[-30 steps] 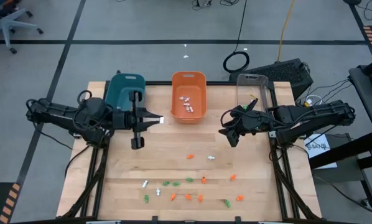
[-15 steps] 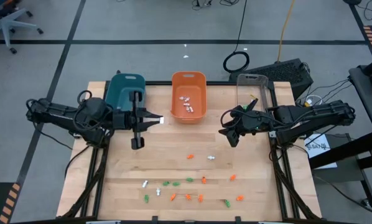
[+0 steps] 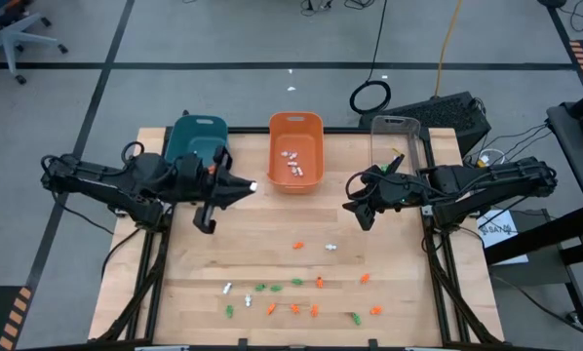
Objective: Sort Halloween decoration
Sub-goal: Put the white skeleton toy into the orange bin
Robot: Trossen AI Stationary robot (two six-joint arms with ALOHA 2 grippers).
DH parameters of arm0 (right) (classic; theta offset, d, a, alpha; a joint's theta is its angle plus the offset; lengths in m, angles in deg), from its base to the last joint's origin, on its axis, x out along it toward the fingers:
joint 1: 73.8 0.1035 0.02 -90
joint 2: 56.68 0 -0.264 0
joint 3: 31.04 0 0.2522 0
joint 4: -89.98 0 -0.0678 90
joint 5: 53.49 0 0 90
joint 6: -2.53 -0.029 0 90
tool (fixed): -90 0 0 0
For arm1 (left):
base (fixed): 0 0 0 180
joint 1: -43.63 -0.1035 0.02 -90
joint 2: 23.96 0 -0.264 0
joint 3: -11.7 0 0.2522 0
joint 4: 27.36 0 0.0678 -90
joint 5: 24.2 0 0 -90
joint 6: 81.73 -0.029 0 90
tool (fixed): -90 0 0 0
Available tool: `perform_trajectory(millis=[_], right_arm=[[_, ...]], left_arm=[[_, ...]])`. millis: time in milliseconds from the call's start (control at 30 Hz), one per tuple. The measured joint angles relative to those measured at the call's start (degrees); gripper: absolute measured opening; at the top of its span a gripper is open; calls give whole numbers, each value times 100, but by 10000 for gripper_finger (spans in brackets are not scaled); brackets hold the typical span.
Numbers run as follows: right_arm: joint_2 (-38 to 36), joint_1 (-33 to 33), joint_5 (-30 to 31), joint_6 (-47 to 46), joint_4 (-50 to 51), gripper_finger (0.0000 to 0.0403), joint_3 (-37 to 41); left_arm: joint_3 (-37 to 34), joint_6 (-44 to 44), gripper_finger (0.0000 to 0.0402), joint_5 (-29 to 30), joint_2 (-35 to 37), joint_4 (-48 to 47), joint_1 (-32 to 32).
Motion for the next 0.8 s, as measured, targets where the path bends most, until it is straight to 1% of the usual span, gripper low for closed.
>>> perform_trajectory(millis=[67,167,333,433,600,667,800], right_arm=[[0,0,0,38,0,160,0],[0,2,0,128,2,160,0],[0,1,0,272,4,160,0],[0,0,0,326,33,160,0],[0,1,4,325,293,160,0],[0,-2,7,349,532,160,-2],[0,-95,13,547,1151,160,-2]], left_arm=[[0,337,25,142,0,-2,0],[0,464,25,375,0,-22,0],[0,309,25,914,0,-40,-59],[2,137,25,1267,2,-269,-206],[4,157,25,1622,-59,-803,-783],[4,161,25,1626,-144,-949,-1077],[67,160,25,1503,-454,-923,-1635]])
